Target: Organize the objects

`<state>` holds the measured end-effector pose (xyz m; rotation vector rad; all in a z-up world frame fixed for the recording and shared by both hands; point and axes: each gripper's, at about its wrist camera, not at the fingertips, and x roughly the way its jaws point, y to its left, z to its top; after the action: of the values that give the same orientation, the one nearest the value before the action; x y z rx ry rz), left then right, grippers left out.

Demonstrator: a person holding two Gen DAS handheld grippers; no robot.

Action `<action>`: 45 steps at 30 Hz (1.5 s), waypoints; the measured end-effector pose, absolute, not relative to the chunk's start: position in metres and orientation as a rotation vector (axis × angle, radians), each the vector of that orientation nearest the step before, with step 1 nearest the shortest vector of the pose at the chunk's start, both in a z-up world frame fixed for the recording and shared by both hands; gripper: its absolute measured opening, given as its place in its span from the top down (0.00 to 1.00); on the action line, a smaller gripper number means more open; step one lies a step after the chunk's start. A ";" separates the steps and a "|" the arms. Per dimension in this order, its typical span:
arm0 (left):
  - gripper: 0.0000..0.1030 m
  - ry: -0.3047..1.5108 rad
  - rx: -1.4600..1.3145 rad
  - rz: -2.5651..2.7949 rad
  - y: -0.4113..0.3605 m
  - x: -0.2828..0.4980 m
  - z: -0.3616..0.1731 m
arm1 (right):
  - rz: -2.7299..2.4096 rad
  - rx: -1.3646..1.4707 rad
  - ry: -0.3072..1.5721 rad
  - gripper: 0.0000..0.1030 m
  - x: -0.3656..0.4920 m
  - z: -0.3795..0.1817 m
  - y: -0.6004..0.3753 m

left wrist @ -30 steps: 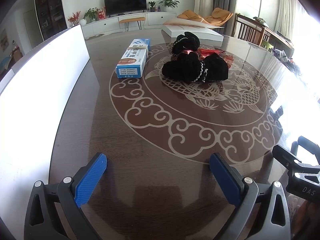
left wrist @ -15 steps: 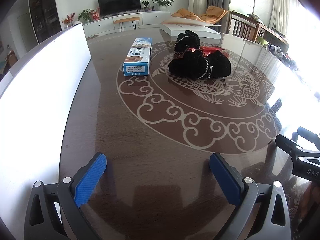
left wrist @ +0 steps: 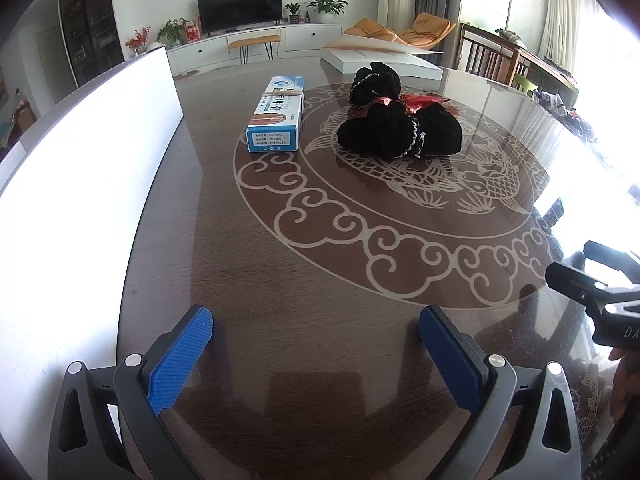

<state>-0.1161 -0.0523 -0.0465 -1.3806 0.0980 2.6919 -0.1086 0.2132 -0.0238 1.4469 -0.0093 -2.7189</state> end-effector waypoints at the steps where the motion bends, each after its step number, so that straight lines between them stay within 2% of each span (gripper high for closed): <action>1: 0.00 0.098 -1.381 2.692 -0.052 -0.116 -0.046 | -2.659 1.427 -0.029 0.00 -0.117 -0.022 0.212; 4: 0.00 0.098 -1.381 2.692 -0.052 -0.116 -0.046 | -2.595 1.306 0.097 0.00 -0.148 -0.001 0.191; 7: 0.00 0.098 -1.381 2.692 -0.052 -0.116 -0.046 | -2.435 1.191 0.442 0.01 -0.181 0.012 0.143; 8: 0.00 0.098 -1.381 2.692 -0.052 -0.116 -0.046 | -2.379 1.187 0.564 0.03 -0.191 0.010 0.126; 11: 0.00 0.098 -1.381 2.692 -0.052 -0.116 -0.047 | -2.261 1.182 0.819 0.25 -0.215 0.002 0.086; 12: 0.00 0.098 -1.381 2.692 -0.052 -0.116 -0.047 | -2.241 1.174 0.849 0.25 -0.221 -0.001 0.077; 13: 0.00 0.098 -1.381 2.692 -0.052 -0.116 -0.047 | -2.237 1.173 0.864 0.25 -0.227 -0.003 0.070; 14: 0.00 0.096 -1.381 2.691 -0.052 -0.116 -0.047 | -2.231 1.196 0.857 0.31 -0.233 -0.006 0.068; 15: 0.00 0.096 -1.381 2.691 -0.053 -0.116 -0.047 | -2.224 1.239 0.814 0.47 -0.239 -0.009 0.068; 17: 0.00 0.096 -1.381 2.691 -0.053 -0.116 -0.047 | -2.264 1.286 0.703 0.59 -0.243 -0.007 0.078; 24: 0.00 0.096 -1.381 2.691 -0.053 -0.116 -0.047 | -2.507 1.543 0.460 0.62 -0.199 -0.006 0.171; 27: 0.00 0.096 -1.381 2.691 -0.053 -0.116 -0.047 | -2.582 1.579 0.412 0.62 -0.172 -0.005 0.201; 29: 0.00 0.096 -1.381 2.691 -0.053 -0.116 -0.047 | -2.627 1.575 0.304 0.59 -0.158 -0.003 0.216; 30: 0.00 0.096 -1.381 2.691 -0.053 -0.116 -0.047 | -2.644 1.554 0.233 0.43 -0.153 -0.003 0.222; 31: 0.00 0.096 -1.381 2.691 -0.053 -0.116 -0.047 | -2.656 1.529 0.183 0.31 -0.150 -0.002 0.224; 32: 0.00 0.096 -1.381 2.691 -0.053 -0.116 -0.047 | -2.673 1.501 0.164 0.14 -0.148 -0.002 0.225; 33: 0.00 0.096 -1.381 2.691 -0.053 -0.116 -0.047 | -2.698 1.466 0.172 0.11 -0.145 -0.002 0.225; 39: 0.00 0.096 -1.381 2.691 -0.053 -0.116 -0.047 | -2.781 1.397 0.260 0.11 -0.144 -0.015 0.223; 45: 0.00 0.096 -1.381 2.691 -0.053 -0.116 -0.047 | -2.786 1.376 0.121 0.11 -0.143 -0.025 0.239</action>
<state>-0.1162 -0.0526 -0.0468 -1.3811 0.0957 2.6912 -0.1431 0.2395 -0.0253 1.3764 0.1209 -2.7859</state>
